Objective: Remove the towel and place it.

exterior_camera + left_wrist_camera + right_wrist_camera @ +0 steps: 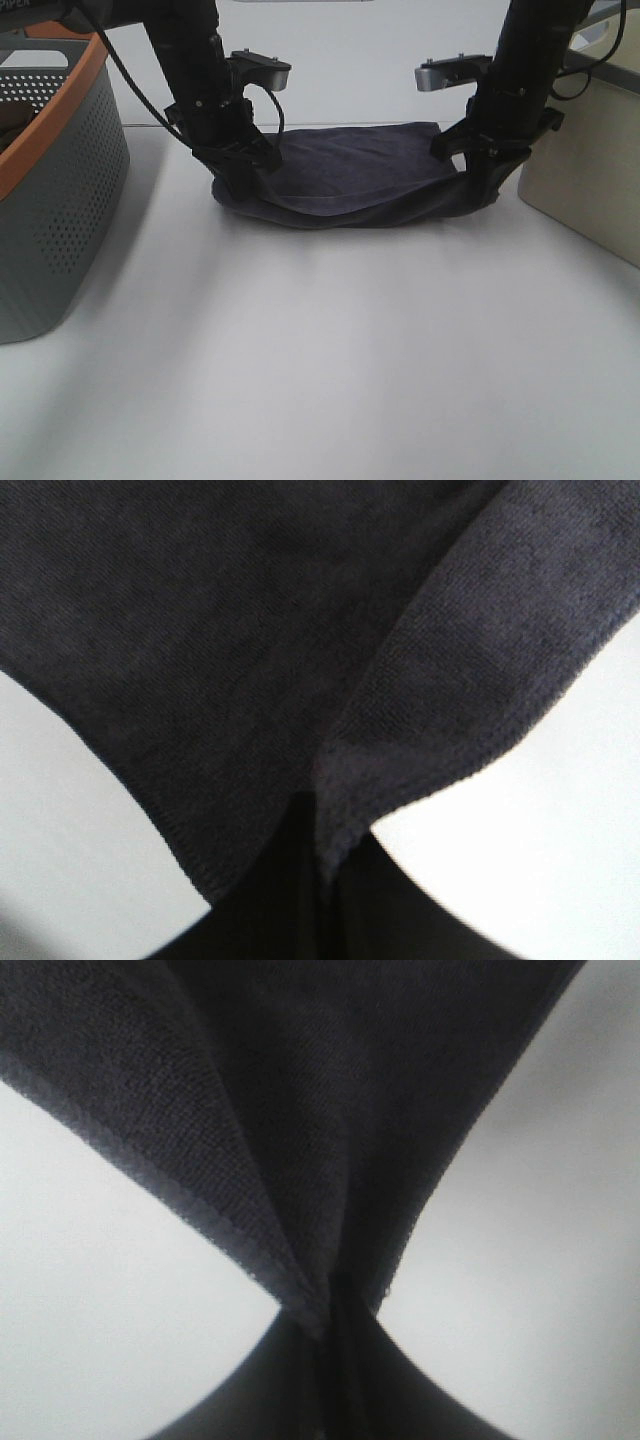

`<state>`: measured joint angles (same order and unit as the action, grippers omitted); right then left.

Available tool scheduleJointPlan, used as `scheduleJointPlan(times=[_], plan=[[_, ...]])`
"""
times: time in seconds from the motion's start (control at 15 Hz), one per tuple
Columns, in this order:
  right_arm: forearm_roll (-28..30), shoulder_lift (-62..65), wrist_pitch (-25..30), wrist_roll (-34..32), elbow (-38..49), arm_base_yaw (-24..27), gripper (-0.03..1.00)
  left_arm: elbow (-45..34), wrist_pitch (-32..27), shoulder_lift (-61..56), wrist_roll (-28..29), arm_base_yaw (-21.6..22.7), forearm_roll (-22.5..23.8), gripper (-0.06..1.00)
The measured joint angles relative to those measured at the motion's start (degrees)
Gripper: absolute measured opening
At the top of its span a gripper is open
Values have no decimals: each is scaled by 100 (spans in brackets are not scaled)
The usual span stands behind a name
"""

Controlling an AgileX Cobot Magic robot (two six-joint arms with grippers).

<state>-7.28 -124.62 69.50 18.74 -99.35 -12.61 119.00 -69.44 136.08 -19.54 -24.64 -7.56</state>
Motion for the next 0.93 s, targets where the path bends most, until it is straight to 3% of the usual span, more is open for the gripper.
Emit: scheduleJointPlan(times=[0.13, 0.4, 0.93], plan=[[97, 183, 0, -29, 756, 0, 0, -476, 0, -69, -6, -57, -11, 0], [298, 206, -6, -6, 1266, -11, 0, -1238, 11, -321, -29, -109, -97, 0], [69, 206, -6, 17, 1329, -17, 0, -1702, 29, -481, -132, -143, -126, 0]])
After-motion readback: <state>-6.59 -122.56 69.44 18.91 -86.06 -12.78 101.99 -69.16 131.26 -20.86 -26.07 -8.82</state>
